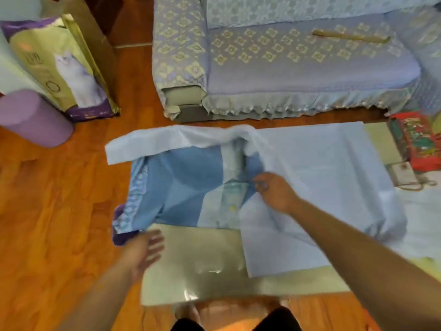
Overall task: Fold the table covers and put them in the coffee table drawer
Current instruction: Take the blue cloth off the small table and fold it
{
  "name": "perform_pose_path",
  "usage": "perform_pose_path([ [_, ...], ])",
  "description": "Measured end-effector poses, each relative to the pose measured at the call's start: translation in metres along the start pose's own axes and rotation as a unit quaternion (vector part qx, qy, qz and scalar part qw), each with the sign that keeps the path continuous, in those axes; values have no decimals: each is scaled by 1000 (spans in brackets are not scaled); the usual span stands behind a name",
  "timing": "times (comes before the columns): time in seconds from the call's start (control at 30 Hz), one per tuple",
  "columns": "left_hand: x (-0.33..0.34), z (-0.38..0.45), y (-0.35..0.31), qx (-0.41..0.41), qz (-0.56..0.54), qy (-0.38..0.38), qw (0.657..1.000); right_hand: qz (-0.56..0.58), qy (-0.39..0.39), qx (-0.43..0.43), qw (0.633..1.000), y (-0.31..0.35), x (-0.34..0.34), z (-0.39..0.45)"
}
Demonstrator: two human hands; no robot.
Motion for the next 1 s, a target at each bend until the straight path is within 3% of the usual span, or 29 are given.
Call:
perform_pose_path([
  [0.07, 50, -32, 69, -60, 31, -1, 998, 17, 48, 58, 997, -76, 18, -38],
  [0.13, 107, -65, 113, -117, 67, 21, 991, 44, 90, 185, 978, -172, 17, -84],
  [0.23, 194, -63, 134, -100, 159, 35, 982, 75, 29, 356, 931, -314, -12, -140],
  [0.33, 258, -20, 124, -23, 230, -39, 972, 204, -113, 492, 839, -406, -42, -166],
  [0.4, 285, 10, 126, 2, 249, -114, 962, 337, -201, 549, 738, -431, -52, -173],
  [0.47, 301, 36, 144, -24, 232, -172, 957, 440, -250, 566, 650, -448, -55, -173],
  [0.53, 309, 51, 166, -49, 222, -201, 953, 520, -273, 544, 599, -455, -60, -166],
  [0.6, 314, 63, 174, -29, 286, -208, 935, 565, -282, 524, 571, -458, -63, -160],
  [0.63, 315, 63, 175, -21, 300, -216, 929, 564, -288, 521, 571, -457, -65, -159],
  [0.7, 315, 66, 181, -18, 293, -222, 930, 482, -320, 519, 630, -460, -71, -163],
  [0.8, 318, 68, 199, -36, 232, -179, 955, 217, -329, 424, 815, -452, -94, -155],
  [0.87, 300, 87, 224, -68, 223, -181, 955, 65, -286, 315, 902, -441, -103, -137],
  [0.93, 281, 123, 253, -81, 288, -167, 939, -68, -241, 206, 946, -436, -114, -116],
  [1.0, 279, 114, 245, -73, 304, -180, 933, -173, -166, 105, 965, -439, -116, -97],
])
Point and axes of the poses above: each hand's wrist, its own z-axis towards the middle knuckle, its own x-axis out of the palm, y = z × x, the point moved 10 cm from there along z, towards the middle knuckle, and after that the axes turned 11 degrees about -y, right-handed, at the moved point
